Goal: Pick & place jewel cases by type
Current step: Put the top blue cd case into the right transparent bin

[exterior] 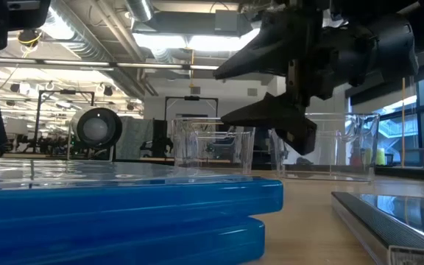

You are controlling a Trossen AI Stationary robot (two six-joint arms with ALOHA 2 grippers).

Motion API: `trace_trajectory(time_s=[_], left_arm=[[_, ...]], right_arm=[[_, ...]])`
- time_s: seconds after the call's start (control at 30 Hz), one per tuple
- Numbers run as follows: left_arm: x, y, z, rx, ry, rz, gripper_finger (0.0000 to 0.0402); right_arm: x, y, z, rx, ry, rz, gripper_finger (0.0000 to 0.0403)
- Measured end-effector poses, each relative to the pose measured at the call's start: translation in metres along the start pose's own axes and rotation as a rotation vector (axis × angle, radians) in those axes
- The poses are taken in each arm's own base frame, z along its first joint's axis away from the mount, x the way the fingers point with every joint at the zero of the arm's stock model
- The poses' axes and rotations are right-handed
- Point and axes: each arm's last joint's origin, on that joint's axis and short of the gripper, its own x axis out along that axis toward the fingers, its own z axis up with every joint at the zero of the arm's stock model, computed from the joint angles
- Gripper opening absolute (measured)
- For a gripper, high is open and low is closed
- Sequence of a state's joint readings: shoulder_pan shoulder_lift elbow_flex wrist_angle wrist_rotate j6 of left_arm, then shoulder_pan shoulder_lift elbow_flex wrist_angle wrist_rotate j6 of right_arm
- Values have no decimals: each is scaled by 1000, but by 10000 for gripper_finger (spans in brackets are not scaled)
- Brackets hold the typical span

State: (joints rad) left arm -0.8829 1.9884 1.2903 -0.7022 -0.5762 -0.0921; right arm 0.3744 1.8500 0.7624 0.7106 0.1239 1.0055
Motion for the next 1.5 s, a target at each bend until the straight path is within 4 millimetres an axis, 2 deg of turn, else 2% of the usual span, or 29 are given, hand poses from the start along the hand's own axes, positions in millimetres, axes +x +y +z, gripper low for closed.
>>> trace_trajectory(time_s=[0.07, 0.23, 0.6, 0.83, 1.03, 1.23, 1.5], left_arm=[[-2, 1, 0, -3, -4, 1, 239], [-4, 5, 3, 10, -17, 33, 239], [5, 19, 2, -11, 11, 36, 239], [5, 20, 3, -20, 8, 36, 239], [5, 20, 5, -34, -11, 24, 239], [6, 20, 8, -52, -38, 15, 239], [7, 23, 10, -73, -54, 29, 239]], right_arm=[[0, -1, -1, 59, 11, -7, 224], [0, -3, -2, 60, 19, -26, 224], [2, 6, -12, 63, 37, -82, 224], [25, 9, -19, 74, 109, -139, 224], [47, 9, -26, 78, 198, -109, 212], [51, 10, -23, 78, 224, -86, 202], [52, 2, -16, 94, 264, -113, 201]])
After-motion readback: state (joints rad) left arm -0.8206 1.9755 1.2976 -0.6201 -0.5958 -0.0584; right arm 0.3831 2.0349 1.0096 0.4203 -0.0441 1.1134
